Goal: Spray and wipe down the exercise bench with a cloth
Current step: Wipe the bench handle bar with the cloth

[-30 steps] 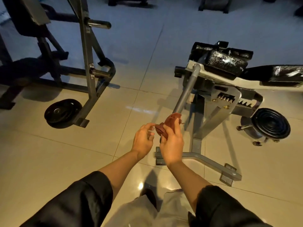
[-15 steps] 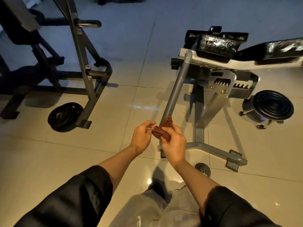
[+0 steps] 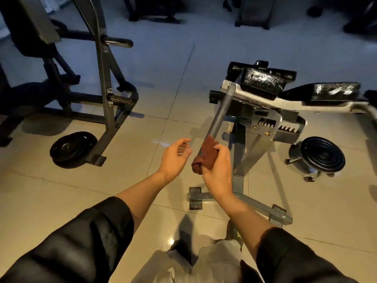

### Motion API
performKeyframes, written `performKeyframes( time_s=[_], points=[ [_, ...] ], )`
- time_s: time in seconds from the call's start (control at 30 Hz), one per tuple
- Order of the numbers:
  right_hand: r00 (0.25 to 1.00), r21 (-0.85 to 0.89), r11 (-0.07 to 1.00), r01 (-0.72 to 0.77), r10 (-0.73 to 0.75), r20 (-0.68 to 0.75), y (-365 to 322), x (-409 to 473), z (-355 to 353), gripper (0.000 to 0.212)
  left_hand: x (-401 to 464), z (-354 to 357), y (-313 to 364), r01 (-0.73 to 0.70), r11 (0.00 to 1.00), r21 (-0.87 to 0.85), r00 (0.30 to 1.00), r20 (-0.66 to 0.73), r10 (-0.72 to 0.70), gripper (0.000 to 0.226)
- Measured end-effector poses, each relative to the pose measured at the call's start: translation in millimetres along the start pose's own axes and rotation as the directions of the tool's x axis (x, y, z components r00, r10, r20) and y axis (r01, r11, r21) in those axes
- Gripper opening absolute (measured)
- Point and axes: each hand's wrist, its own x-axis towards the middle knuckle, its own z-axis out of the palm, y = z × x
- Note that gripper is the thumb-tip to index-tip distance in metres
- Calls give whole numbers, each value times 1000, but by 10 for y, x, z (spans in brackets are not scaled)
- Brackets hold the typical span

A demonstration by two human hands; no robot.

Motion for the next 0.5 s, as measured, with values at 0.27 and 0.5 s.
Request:
performKeyframes(
  time_s=[0.27,0.5],
  points=[
    [986,207,976,60,-91,141,-472,704,-275,54,343,-182,531,-183,981,-61,960,204,192,59],
    [977,190,973,133,-161,137,-442,1287,-321,43,727,-170,664,-279,946,-164,943,139,302,36]
  ],
)
